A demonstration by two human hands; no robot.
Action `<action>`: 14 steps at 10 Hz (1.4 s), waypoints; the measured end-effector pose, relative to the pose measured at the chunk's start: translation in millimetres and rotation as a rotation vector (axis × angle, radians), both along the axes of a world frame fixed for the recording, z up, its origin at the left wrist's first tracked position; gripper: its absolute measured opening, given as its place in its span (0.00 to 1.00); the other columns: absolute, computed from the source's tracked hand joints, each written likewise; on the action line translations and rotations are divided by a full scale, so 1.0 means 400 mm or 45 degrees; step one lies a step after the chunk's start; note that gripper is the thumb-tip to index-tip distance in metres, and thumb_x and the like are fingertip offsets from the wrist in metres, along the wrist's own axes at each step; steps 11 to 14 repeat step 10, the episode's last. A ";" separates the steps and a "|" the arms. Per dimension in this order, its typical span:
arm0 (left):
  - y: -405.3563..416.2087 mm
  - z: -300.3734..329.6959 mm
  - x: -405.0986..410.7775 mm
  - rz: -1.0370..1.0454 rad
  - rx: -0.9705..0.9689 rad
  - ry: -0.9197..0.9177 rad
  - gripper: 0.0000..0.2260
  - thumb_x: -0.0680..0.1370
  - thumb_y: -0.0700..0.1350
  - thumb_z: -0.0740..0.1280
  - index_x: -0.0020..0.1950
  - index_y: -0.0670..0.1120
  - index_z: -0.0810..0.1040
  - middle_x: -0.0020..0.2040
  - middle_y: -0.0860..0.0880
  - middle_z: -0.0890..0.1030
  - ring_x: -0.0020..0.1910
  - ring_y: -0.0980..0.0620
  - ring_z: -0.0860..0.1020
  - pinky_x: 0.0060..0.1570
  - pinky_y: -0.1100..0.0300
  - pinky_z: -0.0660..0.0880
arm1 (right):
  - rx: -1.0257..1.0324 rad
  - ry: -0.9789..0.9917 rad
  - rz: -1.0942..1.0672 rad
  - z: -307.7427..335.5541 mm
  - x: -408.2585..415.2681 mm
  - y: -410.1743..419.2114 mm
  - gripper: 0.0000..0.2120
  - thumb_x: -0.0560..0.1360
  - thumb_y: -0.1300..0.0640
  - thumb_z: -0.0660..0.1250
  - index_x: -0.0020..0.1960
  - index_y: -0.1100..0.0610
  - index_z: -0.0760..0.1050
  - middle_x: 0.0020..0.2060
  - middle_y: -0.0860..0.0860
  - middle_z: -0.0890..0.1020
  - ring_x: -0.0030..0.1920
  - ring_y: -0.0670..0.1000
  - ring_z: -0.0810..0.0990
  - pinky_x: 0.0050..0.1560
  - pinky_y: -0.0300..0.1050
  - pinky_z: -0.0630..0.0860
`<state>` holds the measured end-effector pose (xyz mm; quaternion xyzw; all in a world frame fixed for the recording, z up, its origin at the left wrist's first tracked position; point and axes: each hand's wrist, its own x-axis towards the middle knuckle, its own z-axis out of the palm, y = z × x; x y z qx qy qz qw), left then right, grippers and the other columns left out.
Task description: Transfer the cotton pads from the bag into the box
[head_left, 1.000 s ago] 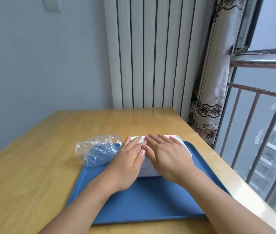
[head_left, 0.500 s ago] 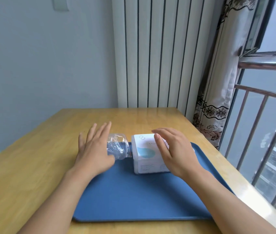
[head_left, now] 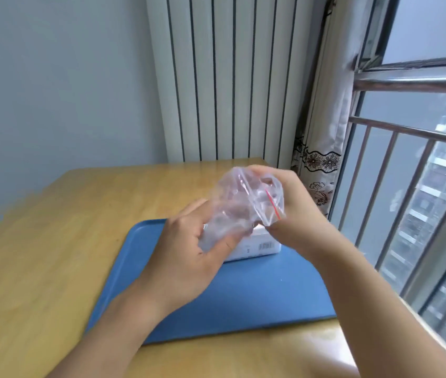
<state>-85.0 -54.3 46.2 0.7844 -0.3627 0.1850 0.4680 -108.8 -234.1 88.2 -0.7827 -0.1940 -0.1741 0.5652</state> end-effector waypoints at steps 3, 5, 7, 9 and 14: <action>-0.239 -0.023 -0.142 -0.402 0.522 0.002 0.21 0.77 0.58 0.69 0.69 0.58 0.73 0.57 0.61 0.78 0.57 0.63 0.75 0.57 0.59 0.76 | 0.500 -0.059 -0.567 -0.051 -0.351 -0.323 0.19 0.75 0.75 0.65 0.52 0.53 0.82 0.40 0.48 0.85 0.39 0.46 0.85 0.40 0.43 0.84; -0.520 -0.161 -0.317 -0.615 0.914 -0.513 0.11 0.79 0.54 0.65 0.56 0.50 0.78 0.54 0.51 0.79 0.54 0.46 0.78 0.49 0.49 0.76 | 1.100 0.694 -1.464 -0.600 -0.581 -0.558 0.06 0.77 0.64 0.69 0.44 0.56 0.76 0.38 0.56 0.77 0.31 0.49 0.78 0.32 0.41 0.77; -0.700 -0.240 -0.447 -0.793 1.112 -0.719 0.13 0.81 0.55 0.61 0.61 0.50 0.75 0.58 0.50 0.76 0.60 0.46 0.75 0.53 0.51 0.73 | 1.296 1.552 -1.573 -1.174 -0.743 -0.575 0.12 0.71 0.58 0.75 0.49 0.60 0.74 0.37 0.56 0.71 0.28 0.52 0.72 0.22 0.37 0.69; -0.743 -0.299 -0.459 -0.838 1.285 -0.541 0.14 0.82 0.56 0.60 0.62 0.51 0.75 0.58 0.51 0.77 0.60 0.47 0.75 0.48 0.52 0.73 | 1.433 1.506 -1.593 -1.278 -0.720 -0.612 0.31 0.67 0.50 0.76 0.67 0.52 0.70 0.64 0.57 0.72 0.45 0.55 0.77 0.43 0.52 0.79; -0.744 -0.290 -0.451 -0.907 1.238 -0.348 0.14 0.82 0.56 0.62 0.62 0.51 0.77 0.58 0.52 0.78 0.60 0.48 0.76 0.54 0.50 0.76 | 1.306 1.296 -1.624 -0.997 -0.653 -0.626 0.23 0.73 0.55 0.74 0.64 0.60 0.72 0.51 0.58 0.80 0.45 0.55 0.80 0.43 0.48 0.77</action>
